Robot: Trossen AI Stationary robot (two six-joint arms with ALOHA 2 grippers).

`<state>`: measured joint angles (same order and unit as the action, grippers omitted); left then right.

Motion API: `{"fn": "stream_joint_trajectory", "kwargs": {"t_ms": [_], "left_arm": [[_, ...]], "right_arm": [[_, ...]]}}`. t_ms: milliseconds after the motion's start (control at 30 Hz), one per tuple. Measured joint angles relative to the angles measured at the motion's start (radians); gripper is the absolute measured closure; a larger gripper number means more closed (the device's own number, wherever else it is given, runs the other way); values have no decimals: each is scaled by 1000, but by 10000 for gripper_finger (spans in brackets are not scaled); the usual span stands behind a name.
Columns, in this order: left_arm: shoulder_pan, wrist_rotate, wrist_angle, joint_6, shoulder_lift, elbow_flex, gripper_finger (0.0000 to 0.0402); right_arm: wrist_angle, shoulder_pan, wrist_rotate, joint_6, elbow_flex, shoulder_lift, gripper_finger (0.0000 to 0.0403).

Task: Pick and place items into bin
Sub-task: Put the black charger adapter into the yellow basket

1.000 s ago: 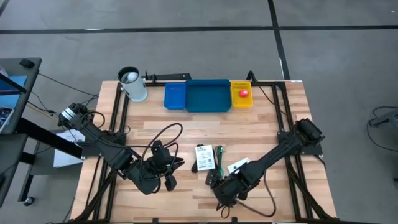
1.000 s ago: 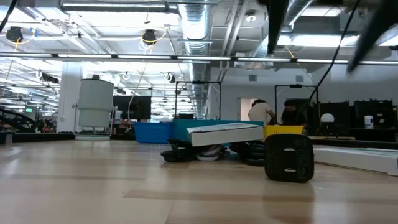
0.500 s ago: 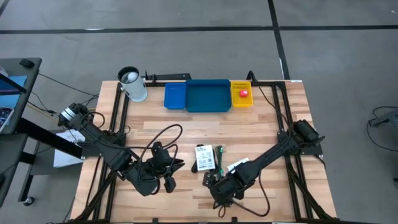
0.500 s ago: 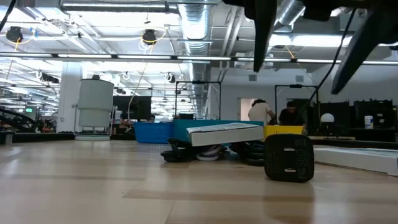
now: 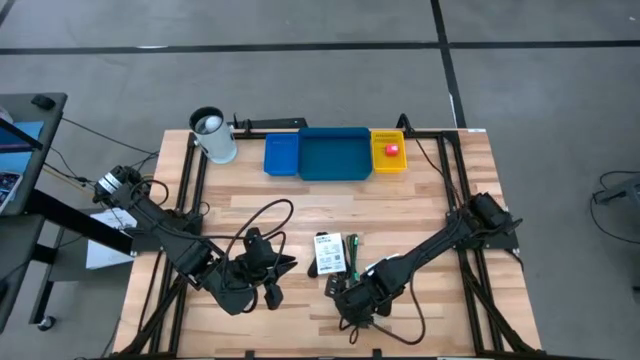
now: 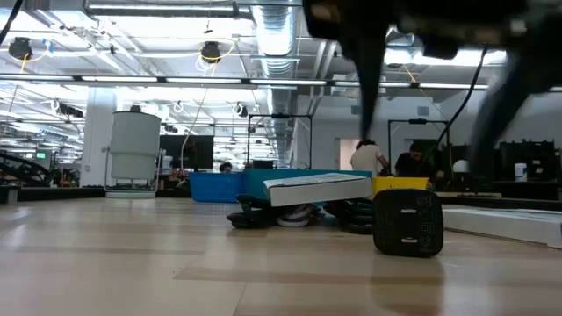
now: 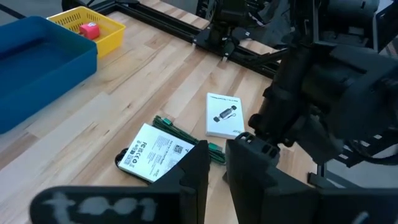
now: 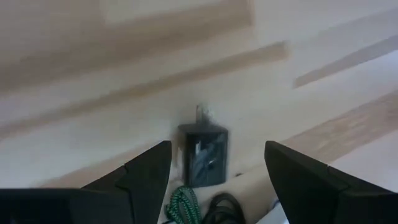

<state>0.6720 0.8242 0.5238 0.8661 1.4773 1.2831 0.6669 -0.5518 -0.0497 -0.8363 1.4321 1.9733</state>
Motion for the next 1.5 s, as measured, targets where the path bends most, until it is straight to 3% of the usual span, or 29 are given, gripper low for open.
{"fn": "stream_joint_trajectory", "kwargs": {"t_ms": [1500], "left_arm": [[0, 0, -15, -18, 0, 0, 359]], "right_arm": [[-40, 87, 87, -38, 2, 44, 148]]}}
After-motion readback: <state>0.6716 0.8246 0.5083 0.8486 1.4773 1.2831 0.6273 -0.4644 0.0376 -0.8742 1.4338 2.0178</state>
